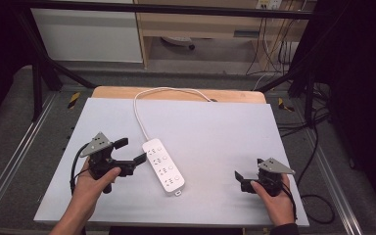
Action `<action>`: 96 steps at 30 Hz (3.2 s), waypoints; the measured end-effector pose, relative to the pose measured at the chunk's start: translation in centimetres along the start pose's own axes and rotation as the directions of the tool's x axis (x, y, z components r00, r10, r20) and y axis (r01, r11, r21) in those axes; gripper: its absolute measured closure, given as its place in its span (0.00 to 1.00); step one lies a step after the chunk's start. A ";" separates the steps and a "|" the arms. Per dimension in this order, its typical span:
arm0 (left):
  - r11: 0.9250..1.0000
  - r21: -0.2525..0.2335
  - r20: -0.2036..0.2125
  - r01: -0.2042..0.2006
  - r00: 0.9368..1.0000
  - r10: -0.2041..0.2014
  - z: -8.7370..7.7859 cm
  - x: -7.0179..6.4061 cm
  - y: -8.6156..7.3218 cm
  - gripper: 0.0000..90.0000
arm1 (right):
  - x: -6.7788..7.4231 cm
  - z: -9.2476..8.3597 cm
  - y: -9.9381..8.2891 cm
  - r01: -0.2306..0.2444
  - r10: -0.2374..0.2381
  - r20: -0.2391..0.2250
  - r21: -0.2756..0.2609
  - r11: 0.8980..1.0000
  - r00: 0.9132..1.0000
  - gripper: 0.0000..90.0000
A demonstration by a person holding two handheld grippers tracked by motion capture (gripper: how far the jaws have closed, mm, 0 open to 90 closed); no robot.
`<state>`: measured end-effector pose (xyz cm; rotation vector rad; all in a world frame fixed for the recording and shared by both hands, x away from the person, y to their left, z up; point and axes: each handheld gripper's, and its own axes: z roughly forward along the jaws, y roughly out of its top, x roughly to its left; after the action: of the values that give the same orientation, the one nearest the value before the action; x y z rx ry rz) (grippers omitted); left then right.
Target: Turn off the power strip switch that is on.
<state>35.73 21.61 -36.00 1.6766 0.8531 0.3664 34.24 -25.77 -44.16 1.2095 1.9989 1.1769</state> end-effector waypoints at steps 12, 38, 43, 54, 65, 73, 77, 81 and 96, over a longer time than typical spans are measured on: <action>1.000 -0.028 0.014 -0.008 1.000 0.008 2.4 0.4 0.3 0.05 | 0.0 -0.2 0.1 -0.033 0.033 -0.014 -0.004 0.999 0.999 0.03; 0.999 0.028 -0.016 -0.019 1.000 0.019 6.2 0.7 -0.7 0.11 | -0.5 -1.2 -0.3 -0.058 0.058 -0.002 -0.013 0.998 0.998 0.03; 0.999 0.047 -0.009 -0.024 1.000 0.025 6.8 0.6 -1.1 0.21 | -0.4 -1.0 -0.3 -0.055 0.054 -0.005 -0.008 0.998 0.999 0.03; 0.994 0.092 -0.002 -0.058 0.998 0.058 8.1 0.2 -2.2 0.54 | -0.4 -1.0 -0.3 -0.058 0.058 -0.007 -0.008 0.998 0.998 0.03; 0.988 0.137 0.021 -0.066 0.998 0.064 8.9 0.2 -3.5 0.77 | -0.4 -1.1 -0.3 -0.058 0.058 -0.010 -0.008 0.998 0.998 0.03; 0.987 0.154 0.028 -0.051 0.999 0.047 9.2 0.7 -4.2 0.90 | -0.4 -1.1 -0.3 -0.057 0.057 -0.012 -0.005 0.998 0.998 0.02; 0.986 0.162 0.039 -0.044 0.999 0.039 9.3 0.8 -4.3 0.95 | -0.4 -1.1 -0.3 -0.055 0.055 -0.012 -0.004 0.998 0.998 0.02; 0.983 0.175 0.048 -0.049 0.998 0.041 9.5 0.9 -4.5 0.98 | -0.4 -1.0 -0.3 -0.052 0.052 -0.012 0.001 0.999 0.999 0.02; 0.975 0.214 0.055 -0.059 0.997 0.048 10.0 0.9 -5.1 1.00 | -0.3 -1.1 -0.3 -0.050 0.050 -0.011 -0.002 0.999 0.999 0.02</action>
<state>41.08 15.51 -43.81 1.9051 0.8361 0.2754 33.45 -26.58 -43.87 1.2615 1.9847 1.2120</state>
